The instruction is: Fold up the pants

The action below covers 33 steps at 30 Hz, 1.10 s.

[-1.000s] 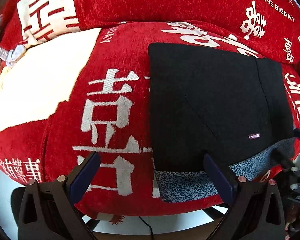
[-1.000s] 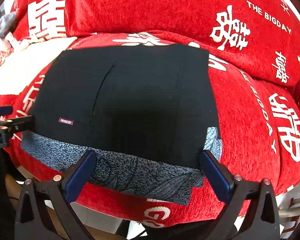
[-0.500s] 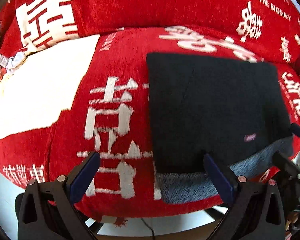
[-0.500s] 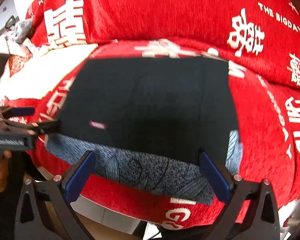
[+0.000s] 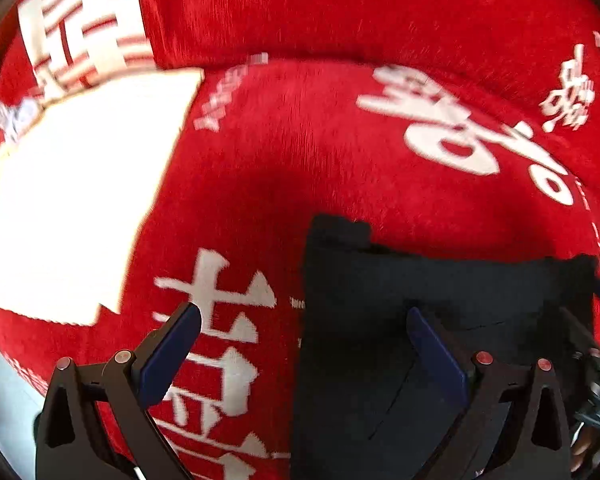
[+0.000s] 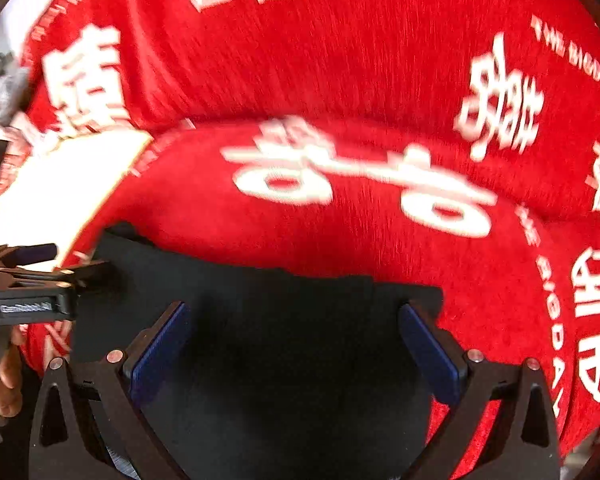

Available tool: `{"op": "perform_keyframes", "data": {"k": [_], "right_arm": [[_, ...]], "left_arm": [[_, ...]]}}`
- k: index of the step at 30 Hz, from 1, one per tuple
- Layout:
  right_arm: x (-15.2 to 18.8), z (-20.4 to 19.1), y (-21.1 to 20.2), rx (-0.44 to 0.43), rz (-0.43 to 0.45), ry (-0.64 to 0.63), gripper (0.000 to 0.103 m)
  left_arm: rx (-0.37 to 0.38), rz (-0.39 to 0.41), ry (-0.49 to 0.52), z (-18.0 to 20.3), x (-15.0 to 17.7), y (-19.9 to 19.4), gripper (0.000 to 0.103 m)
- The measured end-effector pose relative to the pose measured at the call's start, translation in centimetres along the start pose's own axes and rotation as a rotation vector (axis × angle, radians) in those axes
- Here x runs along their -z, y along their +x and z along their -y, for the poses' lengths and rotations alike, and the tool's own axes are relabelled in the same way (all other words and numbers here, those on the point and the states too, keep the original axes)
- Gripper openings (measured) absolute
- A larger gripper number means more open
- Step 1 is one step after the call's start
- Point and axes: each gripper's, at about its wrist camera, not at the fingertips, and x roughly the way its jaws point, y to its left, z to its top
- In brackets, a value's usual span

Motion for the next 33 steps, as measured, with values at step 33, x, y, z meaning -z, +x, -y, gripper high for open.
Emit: {"op": "perform_keyframes", "data": {"k": [33], "right_arm": [[13.0,1.2,-6.1,-0.225,0.098,0.043,0.103]], "left_arm": [[0.124,0.027,0.172,1.7,9.9,-3.2,0.103]]}}
